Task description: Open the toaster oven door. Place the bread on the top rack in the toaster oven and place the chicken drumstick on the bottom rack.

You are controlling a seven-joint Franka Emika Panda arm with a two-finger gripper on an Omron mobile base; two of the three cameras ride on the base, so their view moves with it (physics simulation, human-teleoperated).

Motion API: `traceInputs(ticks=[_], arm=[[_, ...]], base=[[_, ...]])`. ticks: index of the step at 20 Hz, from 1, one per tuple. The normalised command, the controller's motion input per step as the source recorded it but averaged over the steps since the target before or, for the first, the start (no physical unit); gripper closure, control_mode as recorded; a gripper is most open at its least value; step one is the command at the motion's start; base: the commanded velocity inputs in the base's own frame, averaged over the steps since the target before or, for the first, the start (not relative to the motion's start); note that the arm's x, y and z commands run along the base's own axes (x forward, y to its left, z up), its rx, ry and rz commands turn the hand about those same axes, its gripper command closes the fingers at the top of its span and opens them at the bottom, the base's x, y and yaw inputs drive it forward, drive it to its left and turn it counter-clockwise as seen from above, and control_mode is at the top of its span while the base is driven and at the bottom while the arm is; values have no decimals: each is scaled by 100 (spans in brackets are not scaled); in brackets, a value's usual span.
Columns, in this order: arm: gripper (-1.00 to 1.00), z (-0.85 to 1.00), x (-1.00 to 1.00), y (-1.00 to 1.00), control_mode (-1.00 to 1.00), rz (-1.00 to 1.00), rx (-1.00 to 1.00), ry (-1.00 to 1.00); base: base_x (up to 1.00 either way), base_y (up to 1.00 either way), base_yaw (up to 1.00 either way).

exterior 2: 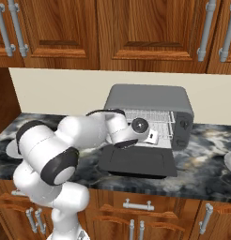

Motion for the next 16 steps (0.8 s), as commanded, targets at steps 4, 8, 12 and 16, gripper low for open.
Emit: traceInputs(ticks=[4, 8, 12, 16], arm=[[-100, 49, -27, -9, -100, 0, 3, -5], [-100, 44, -21, -3, -100, -4, 10, -1], [-100, 34, -20, -2, -100, -9, 23, 0], [-100, 20, -15, -6, -100, -6, 21, -1]], base=[[0, 0, 0], [0, 0, 0], [0, 0, 0], [0, 0, 0]])
